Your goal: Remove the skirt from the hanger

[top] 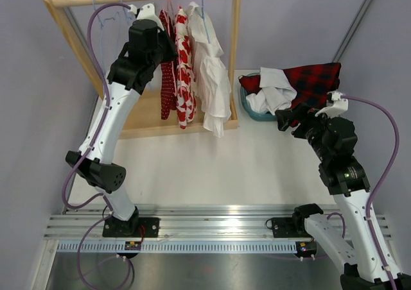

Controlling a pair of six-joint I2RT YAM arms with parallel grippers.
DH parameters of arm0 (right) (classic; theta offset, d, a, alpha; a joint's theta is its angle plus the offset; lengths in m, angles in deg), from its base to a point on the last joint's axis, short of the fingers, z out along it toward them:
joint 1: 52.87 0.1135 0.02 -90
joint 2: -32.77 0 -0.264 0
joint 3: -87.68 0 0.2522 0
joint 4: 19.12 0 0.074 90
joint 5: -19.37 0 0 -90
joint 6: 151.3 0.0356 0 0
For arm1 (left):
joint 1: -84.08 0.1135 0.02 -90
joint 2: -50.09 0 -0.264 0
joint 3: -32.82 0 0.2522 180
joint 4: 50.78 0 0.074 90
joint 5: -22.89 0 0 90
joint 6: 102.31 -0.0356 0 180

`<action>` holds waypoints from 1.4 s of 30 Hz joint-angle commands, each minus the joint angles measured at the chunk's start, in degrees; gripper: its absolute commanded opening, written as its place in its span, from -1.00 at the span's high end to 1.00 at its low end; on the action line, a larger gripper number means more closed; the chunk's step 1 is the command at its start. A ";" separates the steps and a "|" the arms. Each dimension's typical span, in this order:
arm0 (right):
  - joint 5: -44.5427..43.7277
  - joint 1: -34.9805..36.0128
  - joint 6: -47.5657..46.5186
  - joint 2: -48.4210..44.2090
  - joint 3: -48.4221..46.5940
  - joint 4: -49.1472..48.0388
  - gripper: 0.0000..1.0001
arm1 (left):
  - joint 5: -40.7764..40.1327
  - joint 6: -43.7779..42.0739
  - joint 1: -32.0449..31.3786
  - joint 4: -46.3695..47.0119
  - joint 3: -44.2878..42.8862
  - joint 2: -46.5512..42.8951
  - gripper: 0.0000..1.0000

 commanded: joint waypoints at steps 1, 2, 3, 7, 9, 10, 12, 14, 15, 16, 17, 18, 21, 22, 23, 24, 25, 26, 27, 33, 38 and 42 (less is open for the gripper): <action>13.54 0.10 -1.95 0.29 -3.83 -6.04 -0.99 | -2.48 -1.90 -0.90 -0.35 -7.70 -3.00 1.00; 16.21 0.10 -1.60 0.81 -4.88 -7.46 -0.99 | -2.66 -2.07 -0.99 -2.27 -9.12 -3.35 1.00; 18.68 0.18 -1.08 1.25 -5.59 -9.04 -0.99 | -2.92 -2.51 -1.08 -3.25 -10.62 -3.61 1.00; 27.04 0.97 1.12 5.99 -11.21 -12.91 -0.99 | -3.45 -2.96 -1.60 -5.63 -14.93 -6.07 1.00; 26.44 4.91 0.17 9.59 -15.50 -12.92 -0.99 | -3.71 -3.04 -1.60 -5.89 -15.20 -8.17 1.00; 23.22 7.89 -2.36 11.08 -17.36 -11.18 -0.99 | -3.71 -3.04 -1.60 -5.98 -15.20 -8.71 1.00; 17.50 19.09 -8.85 16.53 -24.79 -7.93 -0.99 | -3.80 -3.22 -1.60 -6.33 -15.11 -10.11 1.00; 9.15 25.91 -12.57 22.75 -30.18 -3.70 -0.99 | -3.71 -3.31 -1.60 -6.51 -14.76 -10.82 1.00; 7.38 31.51 -14.33 24.62 -34.56 -2.91 -0.99 | -3.37 -3.31 -1.60 -6.60 -14.76 -11.08 1.00; 5.02 33.39 -14.78 26.37 -36.34 -2.55 -0.99 | -3.36 -3.22 -1.60 -6.69 -14.76 -11.61 1.00; 4.12 35.58 -15.39 29.18 -38.79 -2.81 -0.99 | -3.36 -3.31 -1.60 -6.69 -14.67 -11.79 1.00; 2.89 37.61 -16.35 30.60 -39.86 -3.16 -0.99 | -3.19 -3.31 -1.60 -6.77 -14.76 -11.96 1.00; -1.24 43.77 -17.94 36.40 -44.68 -3.96 -0.99 | -2.75 -3.31 -1.60 -6.77 -15.02 -12.49 1.00; -2.47 46.30 -18.29 37.98 -45.93 -4.04 -0.99 | -2.57 -3.31 -1.60 -6.86 -15.37 -12.41 1.00; -3.00 47.20 -18.56 40.78 -48.20 -4.04 -0.99 | -2.40 -3.13 -1.60 -7.04 -15.55 -12.58 1.00; -3.62 48.25 -18.91 42.11 -49.27 -3.87 -0.99 | -1.96 -3.04 -1.60 -7.04 -15.47 -12.76 1.00; -4.06 49.65 -19.00 44.47 -50.06 -3.95 -0.99 | -1.69 -2.96 -1.60 -7.04 -15.47 -12.93 1.00; -4.50 50.36 -19.00 45.54 -51.37 -4.13 -0.99 | -1.52 -2.87 -1.60 -6.95 -15.20 -13.37 1.00; -4.67 50.89 -19.18 46.60 -52.00 -4.13 -0.99 | -1.34 -2.78 -1.60 -6.86 -15.11 -13.63 1.00; -7.57 51.78 -18.12 51.52 -50.16 -9.39 -0.98 | -0.29 -2.69 -1.60 -6.69 -13.97 -14.95 1.00; -10.56 51.78 -18.56 56.79 -48.84 -16.08 -0.68 | -0.02 -2.69 -1.60 -6.77 -13.27 -15.83 1.00; -12.41 51.69 -18.21 59.87 -48.84 -18.45 0.34 | -0.02 -2.78 -1.52 -6.95 -12.83 -16.71 1.00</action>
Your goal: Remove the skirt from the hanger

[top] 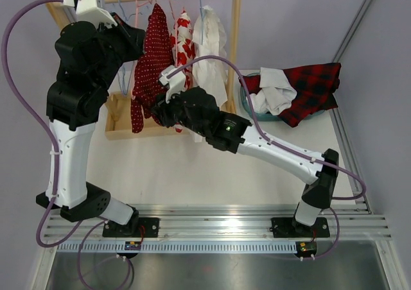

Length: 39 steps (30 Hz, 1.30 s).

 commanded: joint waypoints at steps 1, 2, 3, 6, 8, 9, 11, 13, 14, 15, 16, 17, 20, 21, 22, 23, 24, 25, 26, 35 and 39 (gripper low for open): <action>-3.38 0.19 0.15 2.07 -0.08 -6.39 0.52 | 1.20 -0.55 -0.12 4.50 -0.28 -3.42 1.00; -3.47 0.28 0.32 2.16 0.71 -6.83 0.67 | 1.20 -0.81 -0.03 4.59 -0.11 -3.60 1.00; -3.73 0.28 0.94 2.16 1.41 -7.18 1.00 | 0.77 -0.99 0.06 4.50 0.33 -3.95 1.00; -4.08 0.72 2.52 0.41 7.20 -9.37 1.00 | -0.64 -2.13 0.32 4.94 0.68 -4.83 1.00; -4.00 1.16 4.18 -1.70 14.38 -9.65 1.00 | -1.52 -3.35 0.58 5.64 0.69 -5.09 1.00; -4.00 1.51 6.19 -2.41 17.30 -12.95 1.00 | -2.13 -3.71 0.93 5.91 0.42 -5.18 1.00; -4.44 2.65 9.27 -3.90 25.53 -14.04 1.00 | -2.57 -4.68 1.37 6.43 -0.89 -4.75 1.00; -5.67 3.62 11.30 -4.69 30.66 -15.18 1.00 | -2.58 -5.12 2.16 6.70 -1.95 -4.22 1.00; -6.28 4.84 13.31 -4.96 35.04 -15.53 1.00 | -2.49 -5.38 2.51 6.70 -2.56 -4.04 1.00; -7.42 5.46 14.20 -6.01 36.99 -16.06 1.00 | -2.58 -5.47 2.95 6.79 -2.65 -3.61 1.00; -8.12 6.16 14.65 -6.71 38.67 -16.24 1.00 | -2.40 -5.47 3.13 6.79 -2.66 -3.43 1.00; -9.17 7.04 15.00 -7.76 41.64 -16.24 1.00 | -2.23 -5.47 3.13 6.79 -2.31 -3.25 1.00; -17.50 9.94 14.13 -15.48 47.02 -15.19 1.00 | -1.53 -5.30 3.22 6.96 0.32 -3.95 1.00; -19.54 10.82 13.69 -21.51 48.43 -14.14 1.00 | -1.52 -5.30 3.22 7.22 1.12 -4.39 1.00; -21.12 11.18 12.99 -24.97 49.57 -13.35 1.00 | -1.35 -5.38 3.22 7.23 1.65 -4.74 1.00; -24.27 11.18 11.07 -28.48 51.24 -12.38 1.00 | -1.17 -5.73 3.22 7.31 2.09 -4.74 1.00; -25.87 11.35 9.74 -32.00 51.86 -10.89 1.00 | -1.17 -5.91 3.13 6.88 2.53 -4.74 1.00; -27.10 11.27 7.82 -38.91 52.13 -10.70 1.00 | -1.26 -6.00 3.22 6.70 2.70 -4.92 1.00; -28.33 11.36 3.10 -42.02 51.70 -8.35 1.00 | -1.26 -6.09 3.22 6.70 3.14 -5.01 1.00; -42.39 9.44 -34.40 -49.01 38.34 -18.29 1.00 | -0.38 -4.60 3.13 8.98 8.77 -6.06 1.00; -32.42 -8.07 -32.83 -42.94 31.06 -12.95 1.00 | 0.41 -3.98 3.13 9.42 9.65 -5.62 1.00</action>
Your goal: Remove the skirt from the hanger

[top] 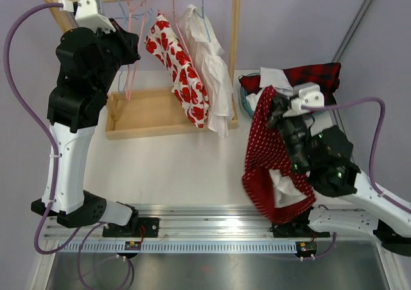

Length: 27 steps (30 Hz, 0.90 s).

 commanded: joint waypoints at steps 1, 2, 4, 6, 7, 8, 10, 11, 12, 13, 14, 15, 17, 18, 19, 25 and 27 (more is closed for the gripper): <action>6.22 -16.72 -2.27 7.55 -7.44 2.87 1.00 | 1.17 0.55 0.27 4.64 0.27 -0.84 1.00; 11.21 -21.39 -0.49 8.79 -9.12 3.76 0.99 | 1.26 0.46 0.18 4.55 0.53 -0.75 1.00; 16.07 -34.84 4.41 13.79 -15.25 7.10 1.00 | 1.44 0.28 0.27 4.37 0.80 -0.75 1.00; 21.44 -44.57 7.25 19.75 -20.71 10.00 1.00 | 1.61 0.19 0.18 4.11 1.06 -0.75 1.00; 21.80 -46.55 8.22 21.79 -25.96 10.44 1.00 | 1.70 0.02 0.18 4.02 1.06 -0.75 1.00; 21.72 -48.83 8.84 23.81 -28.54 10.54 1.00 | 1.62 0.02 0.18 3.94 1.06 -0.66 1.00; 23.12 -54.28 12.95 29.61 -36.25 11.50 1.00 | 1.79 -0.24 0.18 3.67 0.80 -0.66 1.00; 25.21 -55.78 14.28 31.63 -39.00 12.29 1.00 | 1.79 -0.25 0.27 3.58 0.80 -0.66 1.00; 25.84 -57.02 15.51 36.00 -41.72 12.82 1.00 | 1.97 -0.33 0.18 3.24 0.37 -0.57 1.00; 26.02 -58.94 16.74 38.48 -47.75 13.69 1.00 | 2.05 -0.42 0.18 2.97 0.19 -0.40 1.00; 25.50 -59.66 17.28 40.95 -50.94 15.96 1.00 | 2.49 -0.42 0.18 2.71 -0.08 -0.31 1.00; 25.24 -60.27 17.89 45.06 -53.50 16.51 1.00 | 2.49 -0.60 0.18 2.10 -0.34 -0.22 1.00; 25.15 -61.42 19.12 48.16 -56.60 16.25 1.00 | 2.32 -0.95 0.18 2.00 -0.08 -0.39 1.00; 24.80 -61.51 19.56 50.44 -55.21 15.73 1.00 | 2.32 -1.04 0.18 2.00 0.10 -0.40 1.00; 24.79 -61.68 20.35 51.07 -53.54 15.20 1.00 | 2.06 -1.21 0.18 2.09 0.71 -0.48 1.00; 26.81 -62.56 30.37 55.19 -33.06 6.75 1.00 | 2.32 -0.77 0.18 3.23 1.42 0.57 1.00; 27.95 -62.92 32.04 60.90 -33.91 8.33 1.00 | 2.41 -0.42 0.18 3.32 0.98 1.09 1.00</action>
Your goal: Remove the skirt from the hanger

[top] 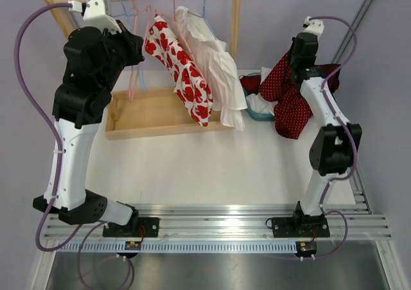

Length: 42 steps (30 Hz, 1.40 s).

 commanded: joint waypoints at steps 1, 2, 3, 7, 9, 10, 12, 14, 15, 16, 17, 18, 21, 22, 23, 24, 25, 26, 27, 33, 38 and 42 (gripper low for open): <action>4.15 -0.82 7.82 8.61 -1.02 4.77 0.99 | 1.25 -0.22 0.27 3.56 -0.71 0.75 1.00; 5.12 -0.91 8.71 10.80 -3.74 8.66 0.09 | 1.25 -0.22 0.18 3.56 -1.23 0.92 1.00; 5.91 -1.08 9.50 14.31 -8.47 12.09 -0.59 | 1.07 -0.22 0.18 3.56 -1.50 1.36 1.00; 11.17 -0.91 16.70 10.14 -2.39 13.46 -0.99 | -1.46 -2.15 0.27 3.39 -3.43 3.90 1.00; 15.38 -0.82 20.12 2.50 7.85 7.84 -0.99 | -4.10 -2.94 0.53 2.51 -5.79 6.36 1.00; 16.80 -0.73 20.93 -0.31 11.58 4.16 -0.99 | -4.98 -2.77 0.88 2.07 -6.76 7.33 1.00; 18.39 -0.21 22.16 -8.39 21.39 1.85 -0.99 | -5.69 -1.46 2.02 0.23 -9.39 9.26 1.00; 19.72 0.85 22.78 -16.37 27.32 0.44 -0.99 | -5.00 -0.41 4.22 0.22 -9.85 11.03 1.00; 20.07 1.37 23.74 -19.12 33.00 0.00 -0.99 | -4.38 0.82 5.18 0.39 -9.85 11.38 1.00; 20.77 1.90 24.09 -21.84 35.76 -0.87 -0.99 | -3.51 1.44 6.76 0.57 -9.85 11.82 1.00; 22.17 3.30 24.36 -27.44 38.74 -1.58 -0.99 | -2.98 1.88 7.47 0.66 -9.93 12.78 1.00; 22.35 4.44 24.71 -30.10 44.17 -2.37 -0.99 | -2.80 2.58 8.09 0.66 -9.76 13.14 1.00; 21.83 8.84 24.71 -38.99 51.40 -2.38 -0.99 | -3.15 3.11 9.50 0.48 -8.62 13.58 1.00; 21.31 9.63 24.71 -40.75 52.30 -0.46 -0.99 | -3.15 3.20 9.59 0.83 -7.83 13.32 1.00; 21.21 10.94 24.80 -43.64 53.00 0.51 -0.99 | -3.15 3.38 9.67 1.10 -5.65 12.88 1.00; 21.21 11.30 24.63 -44.80 53.71 1.31 -0.99 | -2.88 3.81 9.68 1.53 -4.32 11.57 1.00; 21.30 11.48 24.71 -46.03 53.97 2.97 -0.99 | -2.62 3.99 9.68 2.76 -2.57 10.86 1.00; 21.39 11.48 24.71 -48.04 54.06 3.59 -0.99 | -2.44 4.08 9.68 3.47 0.41 9.90 1.00; 21.65 11.48 24.63 -48.93 53.98 4.30 -0.99 | -2.18 4.26 9.76 4.08 1.83 8.50 0.97; 22.27 11.66 23.75 -54.21 52.57 8.87 -0.99 | -0.69 4.26 10.11 3.83 3.61 5.85 -0.24; 21.83 11.66 22.70 -58.33 51.69 11.77 -0.99 | 2.20 4.08 10.11 1.37 -0.61 4.09 -0.50; 21.39 11.66 21.99 -60.54 51.61 12.39 -0.99 | 8.72 4.70 7.06 1.72 -4.04 4.52 -0.67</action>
